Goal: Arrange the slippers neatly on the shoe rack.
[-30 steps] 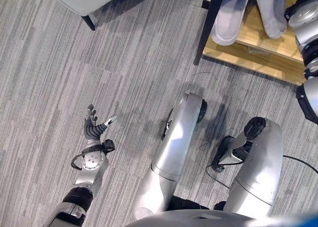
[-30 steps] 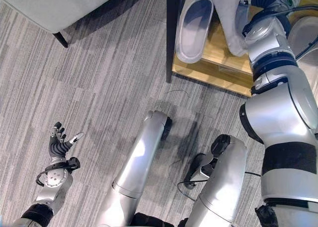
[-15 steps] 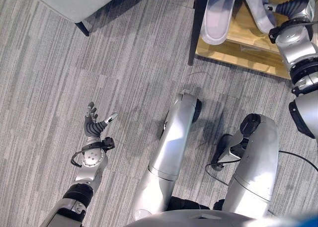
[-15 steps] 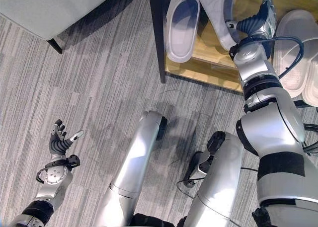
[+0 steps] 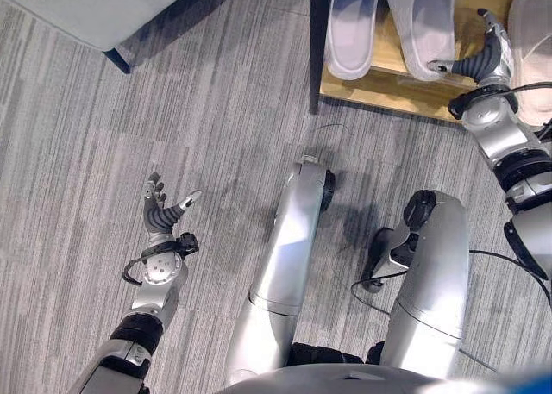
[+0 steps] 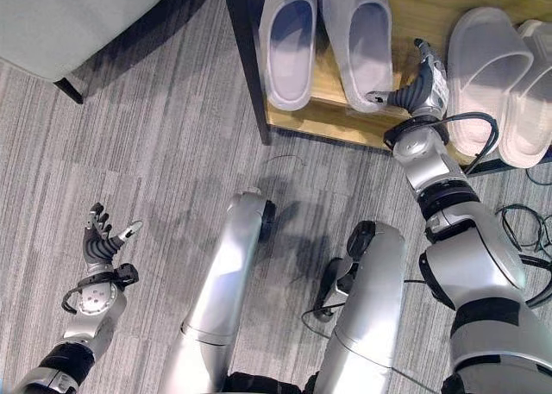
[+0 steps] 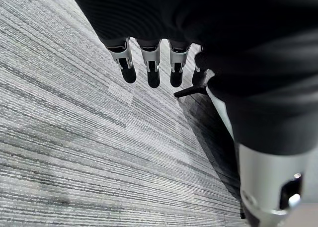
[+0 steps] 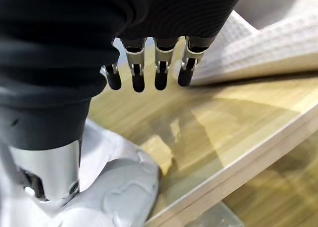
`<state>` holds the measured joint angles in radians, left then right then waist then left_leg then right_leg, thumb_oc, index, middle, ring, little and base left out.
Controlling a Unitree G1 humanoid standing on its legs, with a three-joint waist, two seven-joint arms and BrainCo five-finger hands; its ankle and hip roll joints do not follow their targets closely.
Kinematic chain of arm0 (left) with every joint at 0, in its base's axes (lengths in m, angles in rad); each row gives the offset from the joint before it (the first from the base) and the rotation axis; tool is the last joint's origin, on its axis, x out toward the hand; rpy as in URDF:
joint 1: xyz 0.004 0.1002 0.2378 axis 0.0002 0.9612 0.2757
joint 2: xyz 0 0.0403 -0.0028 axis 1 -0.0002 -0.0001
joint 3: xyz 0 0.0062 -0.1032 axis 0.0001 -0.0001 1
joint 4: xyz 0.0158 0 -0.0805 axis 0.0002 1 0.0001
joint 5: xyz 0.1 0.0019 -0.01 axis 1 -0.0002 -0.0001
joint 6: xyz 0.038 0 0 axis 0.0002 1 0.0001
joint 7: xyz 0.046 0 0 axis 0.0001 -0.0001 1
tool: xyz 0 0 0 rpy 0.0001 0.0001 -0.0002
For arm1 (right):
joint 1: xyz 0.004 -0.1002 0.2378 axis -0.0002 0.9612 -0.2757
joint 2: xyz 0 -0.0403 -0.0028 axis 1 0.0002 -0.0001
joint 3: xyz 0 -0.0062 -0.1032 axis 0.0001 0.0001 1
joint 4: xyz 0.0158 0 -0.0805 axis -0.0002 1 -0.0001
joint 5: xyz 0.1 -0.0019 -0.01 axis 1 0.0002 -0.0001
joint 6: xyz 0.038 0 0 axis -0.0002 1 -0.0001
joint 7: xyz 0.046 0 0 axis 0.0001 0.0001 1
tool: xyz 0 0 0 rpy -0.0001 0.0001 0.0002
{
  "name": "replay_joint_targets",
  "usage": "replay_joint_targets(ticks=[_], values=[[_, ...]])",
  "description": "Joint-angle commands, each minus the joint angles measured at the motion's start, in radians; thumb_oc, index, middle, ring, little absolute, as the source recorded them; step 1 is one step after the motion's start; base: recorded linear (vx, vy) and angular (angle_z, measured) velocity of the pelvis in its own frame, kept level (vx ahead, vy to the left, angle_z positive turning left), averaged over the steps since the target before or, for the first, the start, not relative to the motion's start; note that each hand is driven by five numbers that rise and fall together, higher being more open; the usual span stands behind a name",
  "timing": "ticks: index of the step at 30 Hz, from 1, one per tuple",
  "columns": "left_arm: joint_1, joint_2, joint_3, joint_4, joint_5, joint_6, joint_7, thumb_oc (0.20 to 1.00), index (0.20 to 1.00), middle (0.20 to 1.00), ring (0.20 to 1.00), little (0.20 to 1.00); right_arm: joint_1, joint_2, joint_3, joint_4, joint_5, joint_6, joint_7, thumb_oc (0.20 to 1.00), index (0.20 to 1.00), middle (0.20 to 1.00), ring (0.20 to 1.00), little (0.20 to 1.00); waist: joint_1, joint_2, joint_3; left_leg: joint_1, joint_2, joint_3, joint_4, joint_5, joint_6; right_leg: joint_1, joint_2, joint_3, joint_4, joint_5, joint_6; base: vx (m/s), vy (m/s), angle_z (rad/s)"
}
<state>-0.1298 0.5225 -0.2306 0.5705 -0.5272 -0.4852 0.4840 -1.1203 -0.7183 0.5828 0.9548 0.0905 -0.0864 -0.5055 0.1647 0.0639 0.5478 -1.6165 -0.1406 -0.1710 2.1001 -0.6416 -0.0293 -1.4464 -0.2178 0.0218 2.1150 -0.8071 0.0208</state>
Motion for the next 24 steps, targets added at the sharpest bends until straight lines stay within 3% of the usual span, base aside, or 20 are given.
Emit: replay_joint_targets(ticks=[1,5,7,15,20,24], values=[[0.055,-0.007,0.016,-0.03,0.019,-0.028,0.027,1.0,1.0,1.0,1.0,1.0,-0.014,-0.045,-0.04,-0.04,-0.051,-0.016,-0.05,1.0,1.0,1.0,1.0,1.0,0.042,-0.026,-0.028,0.046,-0.044,-0.124,0.043,-0.125,0.013,0.031,-0.026,0.159,0.036,0.222,-0.087,-0.03,0.0,-0.04],[0.045,-0.006,0.031,-0.02,0.03,-0.014,0.045,1.0,1.0,1.0,1.0,1.0,0.037,-0.001,-0.126,-0.157,0.016,-0.022,-0.078,1.0,1.0,1.0,1.0,1.0,0.031,-0.035,-0.028,0.046,-0.046,-0.119,0.045,-0.121,0.016,0.034,-0.021,0.164,0.036,0.233,-0.08,-0.01,0.004,-0.01],[0.036,-0.013,0.048,0.001,0.039,0.011,0.08,1.0,1.0,1.0,1.0,1.0,0.064,0.062,-0.182,-0.276,0.174,-0.045,-0.098,1.0,1.0,1.0,1.0,1.0,0.029,-0.041,-0.028,0.046,-0.049,-0.117,0.043,-0.122,0.018,0.04,-0.018,0.163,0.032,0.244,-0.077,0.0,0.0,0.0],[0.012,-0.043,0.05,0.006,0.055,0.052,0.146,1.0,1.0,1.0,1.0,1.0,0.141,0.194,-0.231,-0.48,0.303,-0.068,-0.217,1.0,1.0,1.0,1.0,1.0,0.015,-0.058,-0.028,0.046,-0.046,-0.105,0.034,-0.122,0.02,0.04,-0.014,0.169,0.034,0.251,-0.078,0.0,0.0,0.0],[0.011,-0.062,0.056,0.003,0.088,0.068,0.169,1.0,1.0,1.0,1.0,1.0,0.193,0.23,-0.313,-0.595,0.142,-0.033,-0.368,1.0,1.0,1.0,1.0,1.0,0.001,-0.063,-0.028,0.046,-0.044,-0.093,0.028,-0.123,0.026,0.037,-0.008,0.169,0.038,0.249,-0.082,0.0,0.0,0.0],[0.025,-0.072,0.071,0.011,0.118,0.069,0.185,1.0,1.0,1.0,1.0,1.0,0.262,0.254,-0.379,-0.682,0.087,-0.071,-0.42,1.0,1.0,1.0,1.0,1.0,-0.004,-0.06,-0.028,0.046,-0.049,-0.088,0.03,-0.121,0.029,0.035,0.001,0.169,0.043,0.25,-0.08,0.0,0.002,-0.03]])
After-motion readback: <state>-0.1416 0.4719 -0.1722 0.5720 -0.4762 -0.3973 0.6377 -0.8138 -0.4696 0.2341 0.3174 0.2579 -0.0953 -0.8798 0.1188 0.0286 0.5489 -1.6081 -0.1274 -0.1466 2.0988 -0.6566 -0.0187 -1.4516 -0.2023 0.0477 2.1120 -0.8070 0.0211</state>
